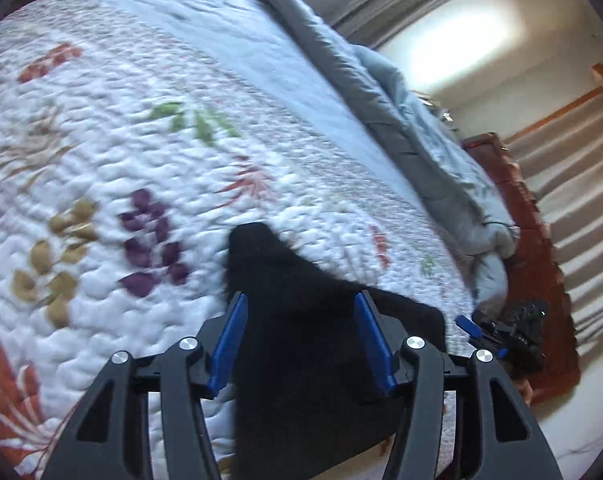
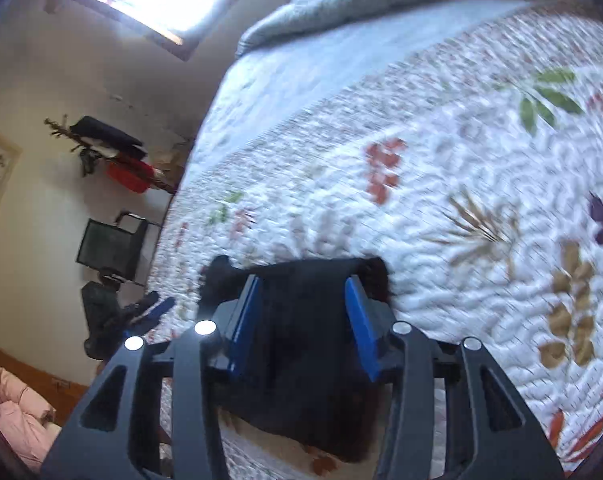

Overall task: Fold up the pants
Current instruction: 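Open both grippers and release the folded trousers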

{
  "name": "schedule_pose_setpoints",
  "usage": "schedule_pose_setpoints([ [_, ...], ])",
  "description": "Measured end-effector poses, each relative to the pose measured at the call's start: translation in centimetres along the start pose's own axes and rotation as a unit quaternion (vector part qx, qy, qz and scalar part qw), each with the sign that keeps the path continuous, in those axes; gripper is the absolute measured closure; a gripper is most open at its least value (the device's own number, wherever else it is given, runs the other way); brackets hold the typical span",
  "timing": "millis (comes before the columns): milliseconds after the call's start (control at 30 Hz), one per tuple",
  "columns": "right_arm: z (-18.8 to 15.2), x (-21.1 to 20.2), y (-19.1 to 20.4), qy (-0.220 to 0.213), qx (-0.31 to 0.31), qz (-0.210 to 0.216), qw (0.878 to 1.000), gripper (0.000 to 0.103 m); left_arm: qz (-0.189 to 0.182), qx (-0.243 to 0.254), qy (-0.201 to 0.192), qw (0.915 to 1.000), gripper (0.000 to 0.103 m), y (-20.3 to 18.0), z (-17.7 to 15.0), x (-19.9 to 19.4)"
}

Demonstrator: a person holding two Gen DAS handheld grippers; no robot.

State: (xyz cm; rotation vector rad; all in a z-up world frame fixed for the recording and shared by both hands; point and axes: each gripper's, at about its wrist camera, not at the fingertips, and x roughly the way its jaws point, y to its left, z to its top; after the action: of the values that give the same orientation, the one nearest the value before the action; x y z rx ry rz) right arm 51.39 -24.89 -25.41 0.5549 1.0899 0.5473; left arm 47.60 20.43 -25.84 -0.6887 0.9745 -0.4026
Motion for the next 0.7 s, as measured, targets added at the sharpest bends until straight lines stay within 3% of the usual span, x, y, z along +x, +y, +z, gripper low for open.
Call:
schedule_pose_setpoints([
  [133, 0.8, 5.3, 1.2, 0.044, 0.019, 0.033, 0.998, 0.068, -0.047, -0.001, 0.035, 0.9983, 0.047, -2.4, 0.6, 4.6],
  [233, -0.4, 8.5, -2.3, 0.071, 0.06, 0.018, 0.996, 0.095, -0.034, -0.033, 0.06, 0.9971, 0.049, -0.7, 0.3, 7.5],
  [267, -1.1, 9.0, -4.2, 0.076, 0.07, 0.006, 0.995, 0.103, -0.024, -0.04, 0.069, 0.9965, 0.058, 0.2, 0.2, 8.3],
  [300, -1.7, 9.3, -6.1, 0.079, 0.085, 0.018, 0.993, 0.103, -0.014, -0.044, 0.077, 0.996, 0.071, 1.1, 0.0, 8.9],
  [400, -2.2, 9.5, -7.4, 0.077, 0.102, 0.047, 0.991, 0.103, -0.023, -0.062, 0.081, 0.9945, 0.077, 2.9, -0.4, 9.1],
  [467, -2.0, 9.1, -6.7, 0.078, 0.096, 0.04, 0.992, 0.103, -0.03, -0.069, 0.077, 0.9942, 0.074, 2.9, -0.2, 8.4],
  [533, -1.9, 7.8, -5.5, 0.069, 0.093, 0.047, 0.992, 0.103, -0.037, -0.065, 0.059, 0.9955, 0.06, 2.1, -0.2, 6.2],
  [600, -2.1, 4.8, -3.2, 0.047, 0.065, 0.05, 0.995, 0.093, -0.045, -0.041, 0.034, 0.9976, 0.047, 0.4, -0.5, 2.9],
  [700, -4.2, 1.5, -0.1, 0.039, 0.025, 0.068, 0.997, 0.09, -0.051, 0.0, 0.014, 0.9986, 0.04, -1.5, -3.4, -1.4],
])
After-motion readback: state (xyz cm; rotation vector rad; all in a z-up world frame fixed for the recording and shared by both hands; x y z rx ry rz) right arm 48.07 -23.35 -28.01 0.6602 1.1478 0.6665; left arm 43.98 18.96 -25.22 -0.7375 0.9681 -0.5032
